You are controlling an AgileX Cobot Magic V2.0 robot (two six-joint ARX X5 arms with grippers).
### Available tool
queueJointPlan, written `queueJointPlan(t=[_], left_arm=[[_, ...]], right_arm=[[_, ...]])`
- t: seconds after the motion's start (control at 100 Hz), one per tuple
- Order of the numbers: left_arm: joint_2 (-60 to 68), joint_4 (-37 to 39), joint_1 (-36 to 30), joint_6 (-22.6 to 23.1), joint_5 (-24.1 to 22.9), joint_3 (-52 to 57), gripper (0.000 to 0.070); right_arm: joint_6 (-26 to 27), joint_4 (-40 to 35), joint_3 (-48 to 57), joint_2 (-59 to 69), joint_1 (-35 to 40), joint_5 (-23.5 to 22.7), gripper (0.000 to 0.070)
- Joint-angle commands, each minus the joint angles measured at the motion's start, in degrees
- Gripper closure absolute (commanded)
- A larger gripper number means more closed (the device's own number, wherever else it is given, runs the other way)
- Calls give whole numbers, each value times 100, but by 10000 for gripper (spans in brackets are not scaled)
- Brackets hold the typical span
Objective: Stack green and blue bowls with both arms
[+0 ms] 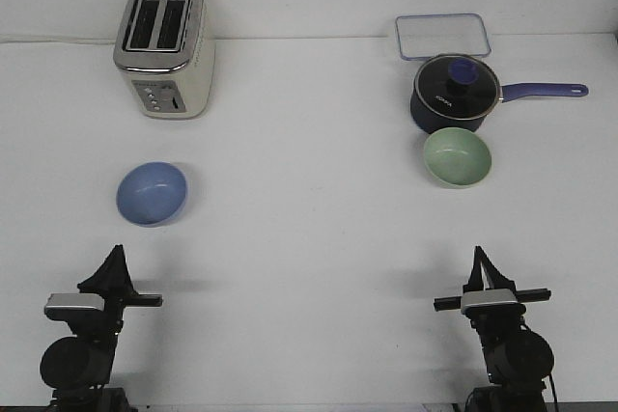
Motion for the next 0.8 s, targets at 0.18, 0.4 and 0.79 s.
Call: queueJointPlan(t=[0.18, 0.4, 0.79], left_arm=[[-7, 57, 7, -7, 7, -107, 685], [-7, 57, 7, -7, 7, -107, 685], [-7, 57, 7, -7, 7, -107, 685]], right_arm=[[-66, 68, -11, -4, 7, -9, 698], [-66, 68, -11, -4, 7, -7, 698], [68, 505, -11, -4, 7, -15, 698]])
